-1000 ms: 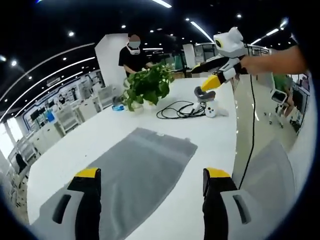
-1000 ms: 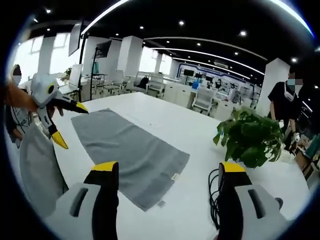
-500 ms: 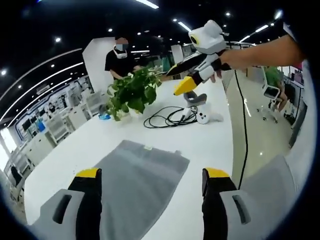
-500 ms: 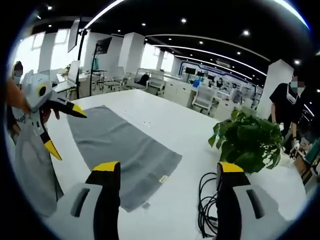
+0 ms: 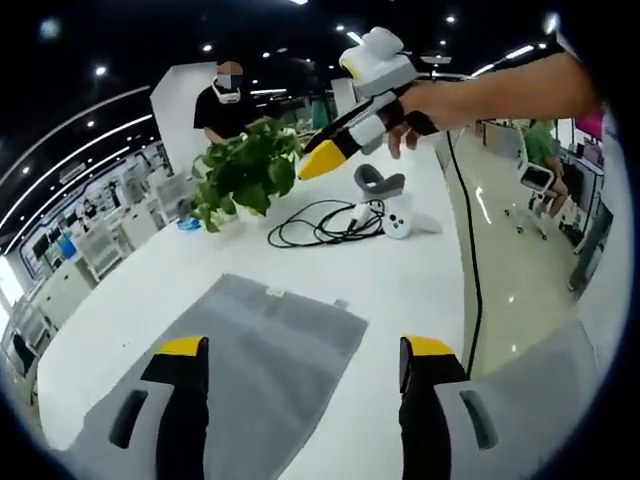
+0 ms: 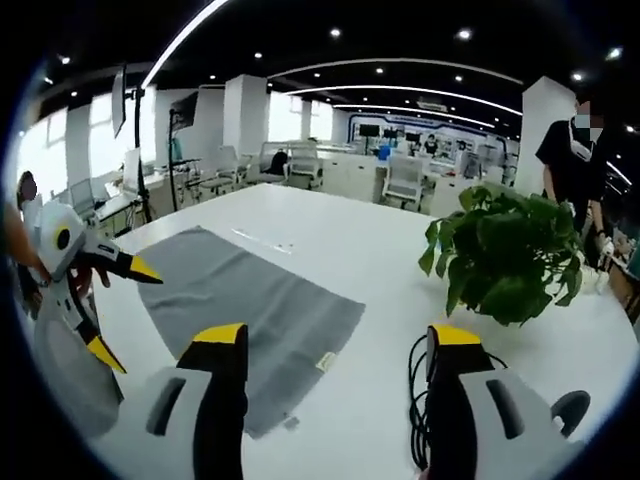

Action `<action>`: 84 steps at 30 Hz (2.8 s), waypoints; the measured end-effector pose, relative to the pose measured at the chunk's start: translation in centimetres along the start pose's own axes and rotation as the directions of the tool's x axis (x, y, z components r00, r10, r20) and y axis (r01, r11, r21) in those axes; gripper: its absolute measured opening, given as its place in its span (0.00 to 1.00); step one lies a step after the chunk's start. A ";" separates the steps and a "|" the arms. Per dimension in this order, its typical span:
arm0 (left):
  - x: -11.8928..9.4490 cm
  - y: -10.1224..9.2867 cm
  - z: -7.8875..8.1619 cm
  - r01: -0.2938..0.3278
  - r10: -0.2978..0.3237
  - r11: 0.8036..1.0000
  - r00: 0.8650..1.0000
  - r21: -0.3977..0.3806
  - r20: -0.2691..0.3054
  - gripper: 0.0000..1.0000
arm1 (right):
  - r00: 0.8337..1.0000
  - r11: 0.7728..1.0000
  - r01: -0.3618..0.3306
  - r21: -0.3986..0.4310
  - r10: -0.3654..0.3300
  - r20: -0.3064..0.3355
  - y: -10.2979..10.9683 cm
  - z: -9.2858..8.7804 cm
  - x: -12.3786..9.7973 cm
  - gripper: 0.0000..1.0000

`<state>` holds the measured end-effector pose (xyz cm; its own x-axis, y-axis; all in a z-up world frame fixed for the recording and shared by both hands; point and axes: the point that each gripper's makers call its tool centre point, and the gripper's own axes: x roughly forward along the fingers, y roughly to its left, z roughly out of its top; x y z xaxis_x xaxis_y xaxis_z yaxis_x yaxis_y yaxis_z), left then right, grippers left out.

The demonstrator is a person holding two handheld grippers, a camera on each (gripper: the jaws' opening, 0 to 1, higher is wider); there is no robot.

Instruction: Fold the towel on the table until its edges align and the towel forms a compact rectangular stack.

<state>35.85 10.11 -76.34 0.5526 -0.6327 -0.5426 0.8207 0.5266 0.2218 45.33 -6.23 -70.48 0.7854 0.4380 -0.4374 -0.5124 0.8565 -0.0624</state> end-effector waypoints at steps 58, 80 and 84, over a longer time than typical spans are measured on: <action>13.9 -8.0 -4.2 0.209 -0.212 0.977 0.971 -0.038 -0.114 0.42 | 0.986 0.995 -0.001 0.104 0.019 -0.164 -5.6 -8.2 16.6 0.45; 15.6 -7.6 -5.3 0.199 -0.211 0.976 0.964 -0.087 -0.161 0.36 | 0.984 0.974 -0.022 0.227 0.061 -0.165 -5.5 -9.0 22.4 0.43; 15.8 -7.4 -5.7 0.196 -0.206 0.978 0.962 -0.073 -0.178 0.35 | 0.983 0.974 -0.014 0.225 0.055 -0.176 -6.1 -9.4 23.5 0.42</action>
<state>37.66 -0.54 -91.19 0.3372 -0.6163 -0.7116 0.9000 0.4327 0.0517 63.57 -3.72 -88.84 0.6829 0.4295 -0.5909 -0.4322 0.8897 0.1471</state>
